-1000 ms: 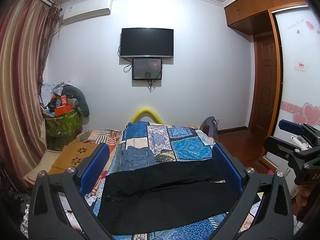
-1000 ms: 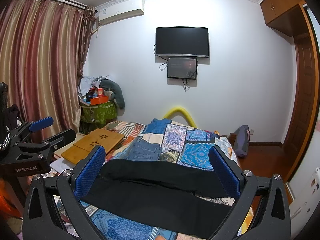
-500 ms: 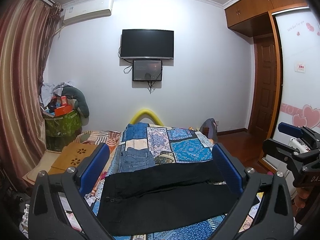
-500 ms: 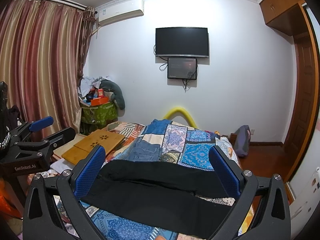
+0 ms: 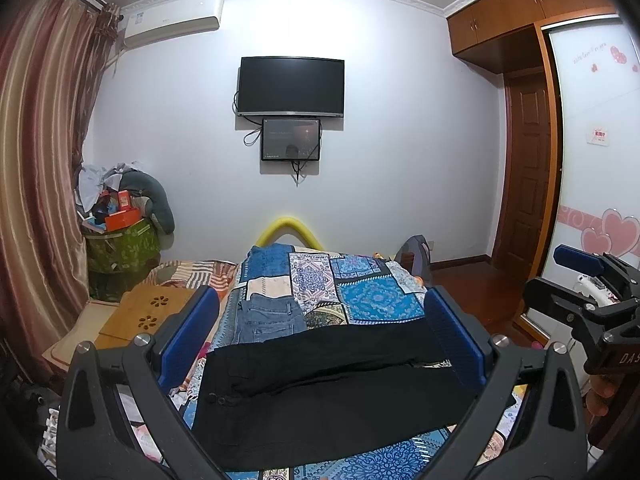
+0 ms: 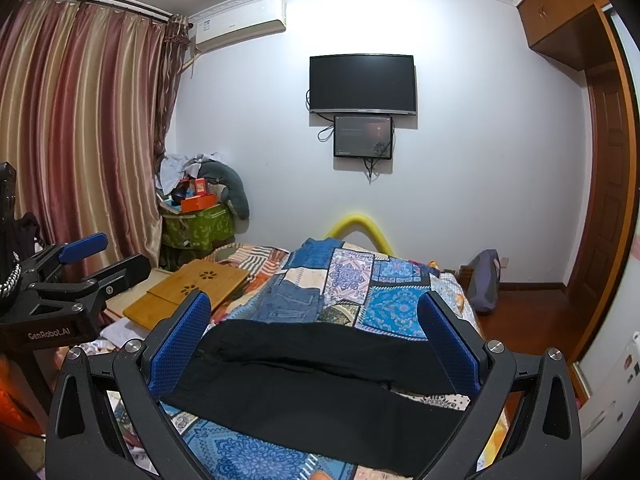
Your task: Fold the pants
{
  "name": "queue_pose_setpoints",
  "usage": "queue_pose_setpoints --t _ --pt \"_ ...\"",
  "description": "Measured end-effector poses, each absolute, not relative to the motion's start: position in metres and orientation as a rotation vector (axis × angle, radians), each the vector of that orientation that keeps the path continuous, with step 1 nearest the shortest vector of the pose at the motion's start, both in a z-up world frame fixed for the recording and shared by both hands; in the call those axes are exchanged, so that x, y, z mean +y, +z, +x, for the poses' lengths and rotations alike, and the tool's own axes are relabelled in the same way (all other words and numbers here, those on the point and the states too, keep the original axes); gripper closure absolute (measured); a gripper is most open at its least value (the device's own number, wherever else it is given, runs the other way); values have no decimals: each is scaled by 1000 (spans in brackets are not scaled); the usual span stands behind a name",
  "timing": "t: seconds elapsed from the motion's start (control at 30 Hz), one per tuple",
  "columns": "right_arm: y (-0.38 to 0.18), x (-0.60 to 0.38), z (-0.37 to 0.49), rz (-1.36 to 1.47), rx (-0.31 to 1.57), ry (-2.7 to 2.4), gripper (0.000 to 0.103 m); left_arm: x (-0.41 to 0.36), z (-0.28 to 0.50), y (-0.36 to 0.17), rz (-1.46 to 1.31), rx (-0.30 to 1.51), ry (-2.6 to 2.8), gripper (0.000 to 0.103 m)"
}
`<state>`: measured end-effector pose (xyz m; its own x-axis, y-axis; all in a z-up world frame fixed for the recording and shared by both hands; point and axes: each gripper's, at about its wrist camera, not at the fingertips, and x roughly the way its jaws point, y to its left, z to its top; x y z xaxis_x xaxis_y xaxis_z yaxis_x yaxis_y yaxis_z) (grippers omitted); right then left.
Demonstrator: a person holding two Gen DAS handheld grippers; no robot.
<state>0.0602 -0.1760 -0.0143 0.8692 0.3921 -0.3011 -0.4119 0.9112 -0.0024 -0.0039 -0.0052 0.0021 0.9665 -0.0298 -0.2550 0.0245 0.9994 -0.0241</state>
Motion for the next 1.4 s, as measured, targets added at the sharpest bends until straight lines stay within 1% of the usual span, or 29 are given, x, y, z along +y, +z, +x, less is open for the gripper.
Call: queue_pose_setpoints --t 0.6,0.87,1.13,1.4 --pt "-16 -177 62 -65 303 423 0 -2 -1 4 -37 261 -27 0" --pt "-22 -177 71 -71 321 414 0 3 10 -4 -38 282 -15 0" --pt "-58 -167 107 -99 406 412 0 17 45 -28 -45 360 1 0" --pt "-99 -162 164 -98 518 406 0 53 115 -73 -47 473 79 0"
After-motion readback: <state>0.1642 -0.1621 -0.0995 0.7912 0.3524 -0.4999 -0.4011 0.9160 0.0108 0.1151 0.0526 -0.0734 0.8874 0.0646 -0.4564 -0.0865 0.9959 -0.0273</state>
